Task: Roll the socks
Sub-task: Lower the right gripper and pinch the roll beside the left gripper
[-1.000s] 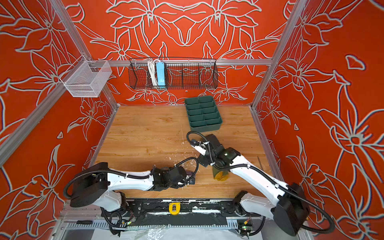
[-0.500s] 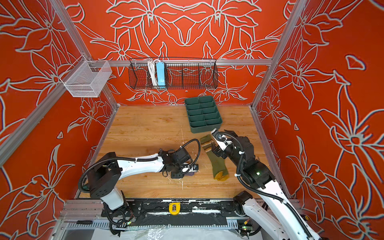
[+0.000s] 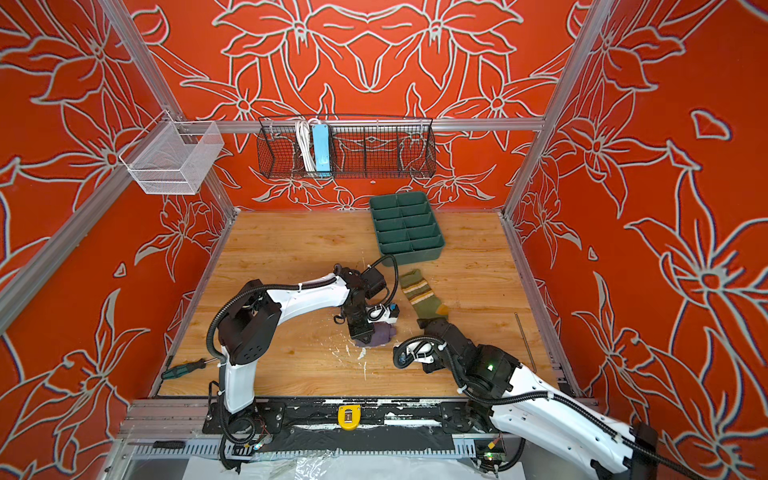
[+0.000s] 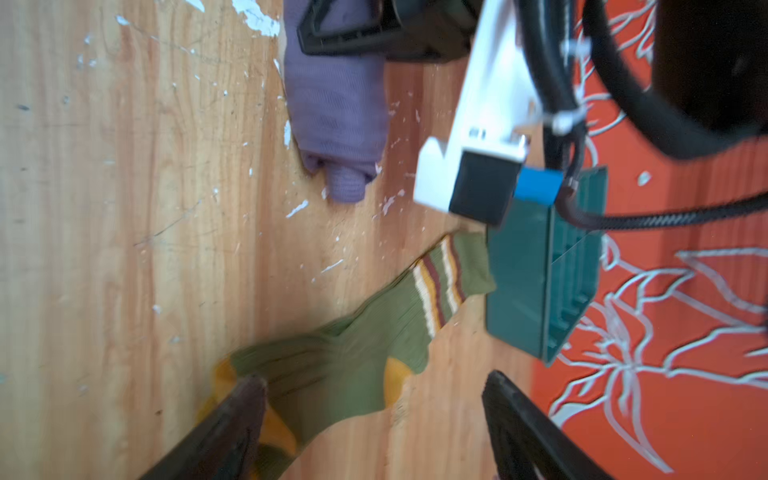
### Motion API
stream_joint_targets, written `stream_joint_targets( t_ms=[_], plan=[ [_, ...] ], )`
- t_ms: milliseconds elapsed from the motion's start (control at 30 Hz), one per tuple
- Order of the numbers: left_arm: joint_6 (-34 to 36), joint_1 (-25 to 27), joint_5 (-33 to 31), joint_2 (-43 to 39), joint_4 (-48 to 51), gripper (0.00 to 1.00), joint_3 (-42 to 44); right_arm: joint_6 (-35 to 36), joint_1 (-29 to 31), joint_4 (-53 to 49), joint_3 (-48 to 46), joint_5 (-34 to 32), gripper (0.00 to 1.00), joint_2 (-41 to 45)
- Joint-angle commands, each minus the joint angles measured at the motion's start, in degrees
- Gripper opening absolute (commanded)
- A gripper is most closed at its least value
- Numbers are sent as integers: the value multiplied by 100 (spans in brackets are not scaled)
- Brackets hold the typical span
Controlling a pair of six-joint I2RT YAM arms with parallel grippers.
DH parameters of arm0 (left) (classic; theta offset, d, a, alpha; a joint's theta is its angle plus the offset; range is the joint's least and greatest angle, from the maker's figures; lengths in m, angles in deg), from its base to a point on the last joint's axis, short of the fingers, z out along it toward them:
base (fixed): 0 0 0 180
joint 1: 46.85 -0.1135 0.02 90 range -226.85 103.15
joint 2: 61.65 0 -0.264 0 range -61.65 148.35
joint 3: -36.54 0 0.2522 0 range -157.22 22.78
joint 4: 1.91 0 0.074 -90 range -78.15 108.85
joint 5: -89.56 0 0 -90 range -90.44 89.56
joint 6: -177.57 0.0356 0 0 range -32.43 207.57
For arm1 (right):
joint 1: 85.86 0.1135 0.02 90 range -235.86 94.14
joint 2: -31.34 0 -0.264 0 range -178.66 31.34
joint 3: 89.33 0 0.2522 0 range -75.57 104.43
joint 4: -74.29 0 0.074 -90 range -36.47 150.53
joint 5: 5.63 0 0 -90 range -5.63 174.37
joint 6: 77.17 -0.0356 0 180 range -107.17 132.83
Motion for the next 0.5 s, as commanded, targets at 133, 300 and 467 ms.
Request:
stream_joint_targets(
  t_ms=[133,300,467],
  plan=[
    [-43,-37,53,618,285,0,374,-882,645,2108,-123,-140,84,-1608],
    [-26,-41,107,649,333,0,353,-1133,598,3311,-231,-95,85,-2903],
    [-15,-50,128,611,301,0,388,-1132,467,3919,-99,-298,83,-4141]
  ],
)
